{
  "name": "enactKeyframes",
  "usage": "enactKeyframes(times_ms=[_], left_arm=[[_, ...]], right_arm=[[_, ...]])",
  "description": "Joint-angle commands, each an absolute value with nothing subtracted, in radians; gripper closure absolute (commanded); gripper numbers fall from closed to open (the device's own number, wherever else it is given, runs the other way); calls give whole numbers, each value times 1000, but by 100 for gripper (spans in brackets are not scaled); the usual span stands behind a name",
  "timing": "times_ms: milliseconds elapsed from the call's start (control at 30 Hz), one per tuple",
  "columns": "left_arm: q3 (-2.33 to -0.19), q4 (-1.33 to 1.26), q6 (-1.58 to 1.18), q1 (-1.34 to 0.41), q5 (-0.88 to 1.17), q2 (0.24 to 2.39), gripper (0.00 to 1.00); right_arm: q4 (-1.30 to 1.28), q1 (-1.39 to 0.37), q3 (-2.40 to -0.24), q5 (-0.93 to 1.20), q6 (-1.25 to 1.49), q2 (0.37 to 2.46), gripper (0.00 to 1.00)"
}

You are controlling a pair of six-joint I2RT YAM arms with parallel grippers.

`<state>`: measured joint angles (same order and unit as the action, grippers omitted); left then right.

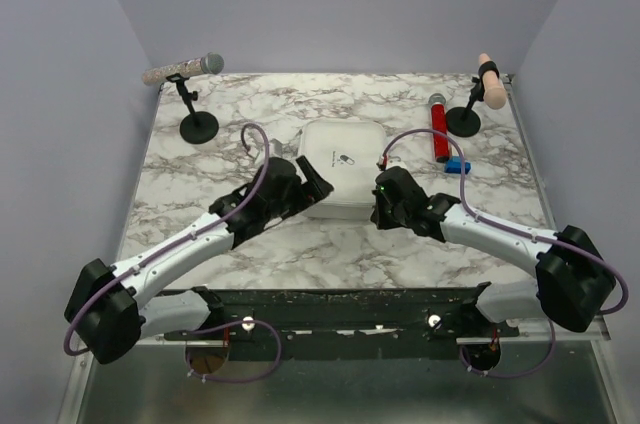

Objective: Organize the medicine kit

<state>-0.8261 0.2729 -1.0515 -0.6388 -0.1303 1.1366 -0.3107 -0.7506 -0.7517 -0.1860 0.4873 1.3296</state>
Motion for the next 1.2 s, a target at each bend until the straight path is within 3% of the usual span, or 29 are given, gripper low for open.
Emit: enactKeyframes(times_ms=[0, 133, 533, 633, 767, 900, 1000, 1167], left_arm=[[-727, 140, -1366, -828, -277, 1172, 1], [-761, 130, -1446, -903, -362, 1264, 1], [-879, 92, -1470, -893, -399, 1511, 2], [-858, 80, -1462, -873, -377, 1526, 20], [-798, 67, -1440, -847, -348, 1499, 58], [-727, 109, -1414, -799, -347, 1431, 86], [-661, 127, -1365, -727, -331, 1362, 100], [-586, 146, -1240, -557, -301, 1283, 100]], right_arm=[[-399, -742, -762, -198, 468, 1339, 99], [-402, -742, -758, -199, 465, 1322, 99], [-397, -744, -735, -169, 462, 1284, 99], [-396, -759, -735, -172, 457, 1285, 99], [-393, -784, -744, -173, 463, 1305, 99], [-388, -825, -788, -172, 465, 1348, 99], [-394, -865, -837, -179, 457, 1387, 99], [-419, -891, -897, -190, 453, 1433, 99]])
